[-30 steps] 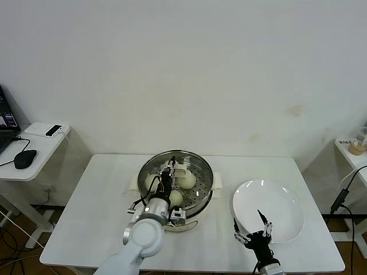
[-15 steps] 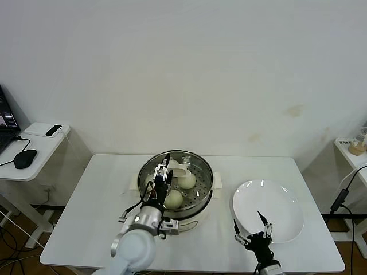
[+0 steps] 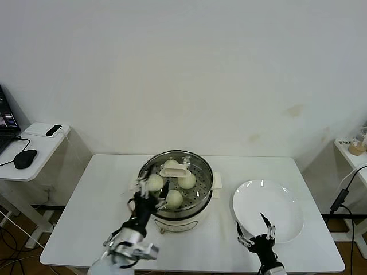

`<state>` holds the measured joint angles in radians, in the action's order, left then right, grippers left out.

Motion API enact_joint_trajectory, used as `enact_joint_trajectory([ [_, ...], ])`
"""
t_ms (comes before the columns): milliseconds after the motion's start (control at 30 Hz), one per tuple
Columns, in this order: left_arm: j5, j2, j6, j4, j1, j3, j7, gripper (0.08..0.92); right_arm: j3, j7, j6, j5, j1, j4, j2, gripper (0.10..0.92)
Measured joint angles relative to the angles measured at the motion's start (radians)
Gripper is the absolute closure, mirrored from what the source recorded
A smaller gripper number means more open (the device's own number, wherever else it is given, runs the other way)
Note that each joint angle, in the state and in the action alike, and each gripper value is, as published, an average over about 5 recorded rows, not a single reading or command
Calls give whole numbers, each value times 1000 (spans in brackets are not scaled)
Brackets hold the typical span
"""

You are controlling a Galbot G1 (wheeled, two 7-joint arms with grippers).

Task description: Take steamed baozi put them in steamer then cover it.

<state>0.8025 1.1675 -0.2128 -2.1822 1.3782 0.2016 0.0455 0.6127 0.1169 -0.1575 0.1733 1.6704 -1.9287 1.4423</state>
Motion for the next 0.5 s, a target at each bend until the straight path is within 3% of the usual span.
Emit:
enact_joint_trajectory([
  [267, -504, 31, 182, 41, 178, 219, 114, 177, 5, 8, 6, -20, 13, -7, -19, 203],
  [500, -785, 62, 267, 80, 290, 317, 171, 177, 9, 19, 12, -60, 26, -16, -36, 203],
])
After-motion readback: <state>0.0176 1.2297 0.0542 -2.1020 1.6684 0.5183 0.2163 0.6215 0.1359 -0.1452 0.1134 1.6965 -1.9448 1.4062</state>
